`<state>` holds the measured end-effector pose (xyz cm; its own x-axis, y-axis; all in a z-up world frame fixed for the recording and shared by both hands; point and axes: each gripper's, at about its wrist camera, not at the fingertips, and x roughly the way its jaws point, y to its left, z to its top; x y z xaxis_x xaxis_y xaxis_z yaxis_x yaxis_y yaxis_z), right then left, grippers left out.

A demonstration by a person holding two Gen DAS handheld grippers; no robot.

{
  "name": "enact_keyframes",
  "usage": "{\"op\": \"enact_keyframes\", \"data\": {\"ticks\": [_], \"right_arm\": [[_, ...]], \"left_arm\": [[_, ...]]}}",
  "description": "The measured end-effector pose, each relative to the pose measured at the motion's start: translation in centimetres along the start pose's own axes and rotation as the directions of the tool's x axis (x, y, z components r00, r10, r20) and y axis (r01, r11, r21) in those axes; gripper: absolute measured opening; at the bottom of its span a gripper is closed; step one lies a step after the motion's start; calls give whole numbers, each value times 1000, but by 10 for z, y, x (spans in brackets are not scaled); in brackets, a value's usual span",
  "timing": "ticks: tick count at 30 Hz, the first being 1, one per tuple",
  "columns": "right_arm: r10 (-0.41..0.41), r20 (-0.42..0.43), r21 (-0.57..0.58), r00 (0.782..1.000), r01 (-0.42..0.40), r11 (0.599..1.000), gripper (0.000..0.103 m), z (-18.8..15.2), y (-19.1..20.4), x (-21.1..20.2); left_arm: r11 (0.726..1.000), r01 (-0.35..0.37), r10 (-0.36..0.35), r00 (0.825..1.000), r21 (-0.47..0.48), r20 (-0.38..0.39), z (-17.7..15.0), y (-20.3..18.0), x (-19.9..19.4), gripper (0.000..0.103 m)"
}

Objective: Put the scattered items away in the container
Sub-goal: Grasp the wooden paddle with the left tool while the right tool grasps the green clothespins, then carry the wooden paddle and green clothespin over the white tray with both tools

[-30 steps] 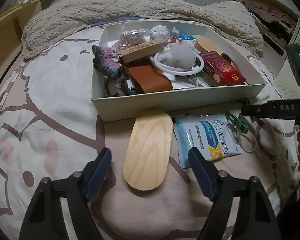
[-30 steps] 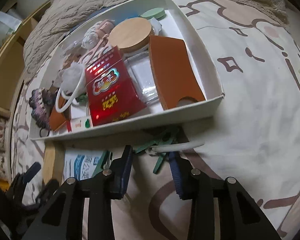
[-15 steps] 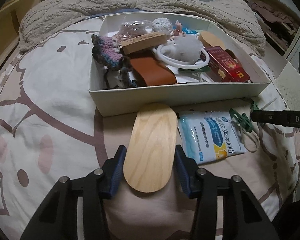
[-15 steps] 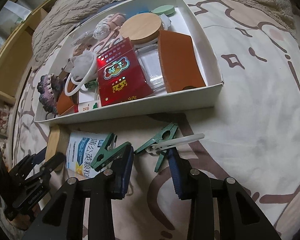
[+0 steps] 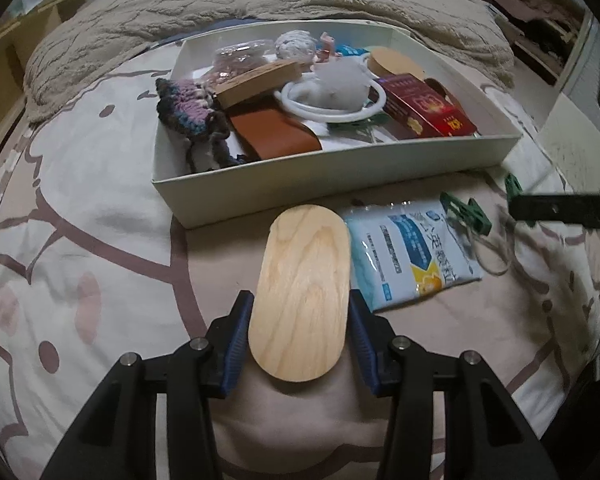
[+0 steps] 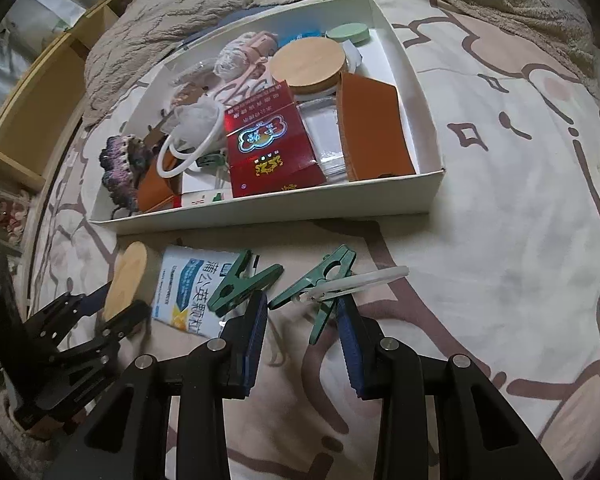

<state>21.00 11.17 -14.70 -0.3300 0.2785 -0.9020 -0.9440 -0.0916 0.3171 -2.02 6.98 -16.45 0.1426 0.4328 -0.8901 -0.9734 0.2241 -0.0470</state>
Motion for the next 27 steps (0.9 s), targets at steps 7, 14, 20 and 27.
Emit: {"op": "enact_keyframes", "data": {"ticks": [7, 14, 20, 27], "right_arm": [[17, 1, -33, 1000, -17, 999, 36, -10, 5, -14], [34, 12, -41, 999, -33, 999, 36, -12, 9, -23], [18, 45, -97, 999, -13, 995, 36, -12, 19, -30], [21, 62, -115, 998, -13, 993, 36, -8, 28, -34]], "left_arm": [[999, -39, 38, 999, 29, 24, 10, -7, 3, 46], [1000, -24, 24, 1000, 2, -11, 17, -4, 10, 46], [1000, -26, 26, 1000, 2, -3, 14, -4, 4, 46], [1000, -1, 2, 1000, -16, 28, 12, 1, -16, 45]]}}
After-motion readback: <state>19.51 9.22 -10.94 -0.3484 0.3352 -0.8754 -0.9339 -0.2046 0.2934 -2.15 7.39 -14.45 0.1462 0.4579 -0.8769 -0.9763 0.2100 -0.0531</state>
